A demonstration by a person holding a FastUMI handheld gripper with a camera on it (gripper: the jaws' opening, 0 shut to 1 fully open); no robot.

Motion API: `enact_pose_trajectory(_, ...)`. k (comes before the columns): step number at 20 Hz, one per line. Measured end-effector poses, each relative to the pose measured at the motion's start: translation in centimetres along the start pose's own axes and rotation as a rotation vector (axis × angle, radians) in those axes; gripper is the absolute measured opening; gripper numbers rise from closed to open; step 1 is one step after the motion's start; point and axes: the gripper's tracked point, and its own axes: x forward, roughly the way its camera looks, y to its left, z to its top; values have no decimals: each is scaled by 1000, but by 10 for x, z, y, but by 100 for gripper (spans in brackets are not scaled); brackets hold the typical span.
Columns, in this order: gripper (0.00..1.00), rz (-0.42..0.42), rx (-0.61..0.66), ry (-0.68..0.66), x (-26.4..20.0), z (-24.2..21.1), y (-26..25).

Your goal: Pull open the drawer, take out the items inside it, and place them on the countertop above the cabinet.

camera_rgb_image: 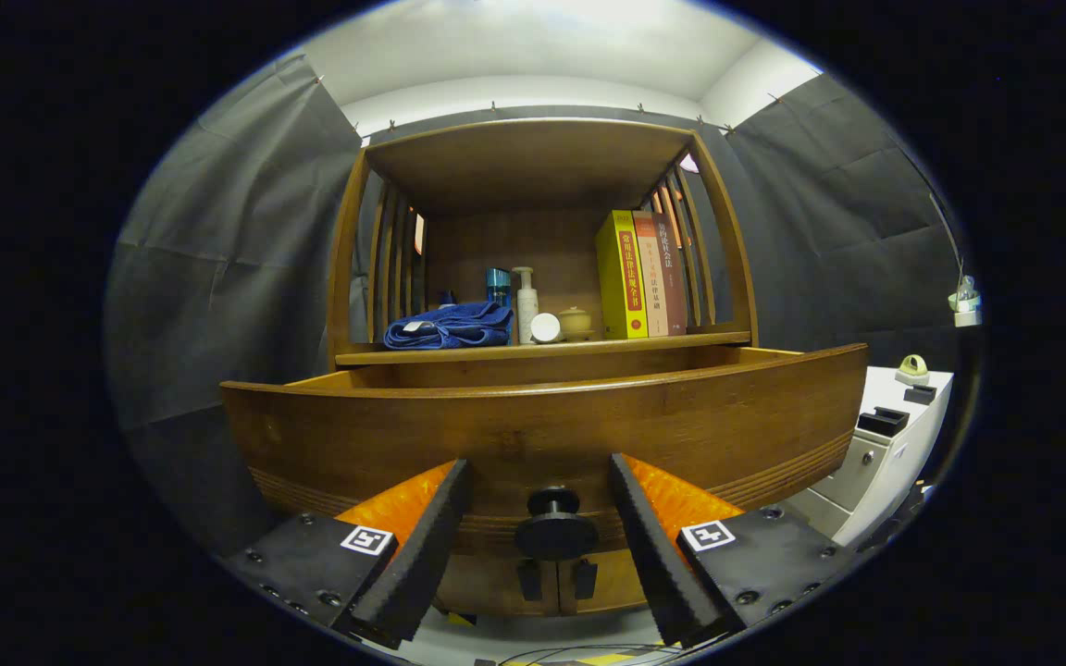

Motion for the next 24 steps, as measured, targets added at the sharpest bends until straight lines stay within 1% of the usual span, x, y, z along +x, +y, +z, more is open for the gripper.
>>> enact_pose_trajectory(5,98,-18,-3,61,18,0,4)
enact_pose_trajectory(7,98,-15,7,54,24,2,5)
enact_pose_trajectory(9,98,-15,-4,37,39,7,4)
enact_pose_trajectory(14,98,-11,10,73,79,9,4)
enact_pose_trajectory(20,98,-13,-32,110,122,6,1)
enact_pose_trajectory(24,97,-10,-39,109,146,6,0)
